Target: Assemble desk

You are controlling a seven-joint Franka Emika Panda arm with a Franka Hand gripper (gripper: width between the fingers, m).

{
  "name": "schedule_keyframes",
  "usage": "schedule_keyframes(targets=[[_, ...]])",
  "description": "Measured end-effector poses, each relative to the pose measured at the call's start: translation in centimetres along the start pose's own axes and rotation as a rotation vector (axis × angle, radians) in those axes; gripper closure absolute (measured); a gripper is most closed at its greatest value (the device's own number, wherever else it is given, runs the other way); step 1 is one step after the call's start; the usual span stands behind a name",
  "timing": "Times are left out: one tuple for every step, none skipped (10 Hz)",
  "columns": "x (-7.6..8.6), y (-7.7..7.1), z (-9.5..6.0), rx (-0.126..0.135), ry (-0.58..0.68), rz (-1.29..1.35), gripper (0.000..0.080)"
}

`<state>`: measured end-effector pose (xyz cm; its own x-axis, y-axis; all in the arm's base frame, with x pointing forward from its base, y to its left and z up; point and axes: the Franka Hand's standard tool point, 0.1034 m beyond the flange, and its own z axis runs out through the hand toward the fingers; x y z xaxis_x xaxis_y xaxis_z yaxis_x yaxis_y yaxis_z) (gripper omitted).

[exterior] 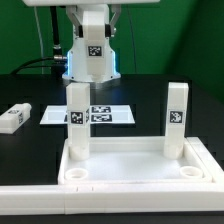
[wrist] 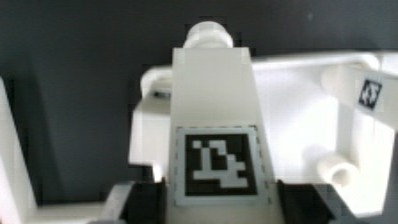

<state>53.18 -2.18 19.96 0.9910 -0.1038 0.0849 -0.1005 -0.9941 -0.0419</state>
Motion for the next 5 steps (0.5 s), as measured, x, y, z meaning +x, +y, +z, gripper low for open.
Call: schedule_keyframes(targets=[[-0.1, 0.1, 0.1, 0.000, 0.044, 0.001, 0.0509], [0.6, -0.3, 0.1, -0.002, 0.131, 0.028, 0.0509], [0.9, -2.1, 0.5, 0.001, 0.193, 0.060, 0.0509], [1.8, -3.8, 1.0, 0.002, 0.232, 0.072, 0.0509], [3.1, -4.7, 1.7, 0.003, 0.336, 0.084, 0.0509]])
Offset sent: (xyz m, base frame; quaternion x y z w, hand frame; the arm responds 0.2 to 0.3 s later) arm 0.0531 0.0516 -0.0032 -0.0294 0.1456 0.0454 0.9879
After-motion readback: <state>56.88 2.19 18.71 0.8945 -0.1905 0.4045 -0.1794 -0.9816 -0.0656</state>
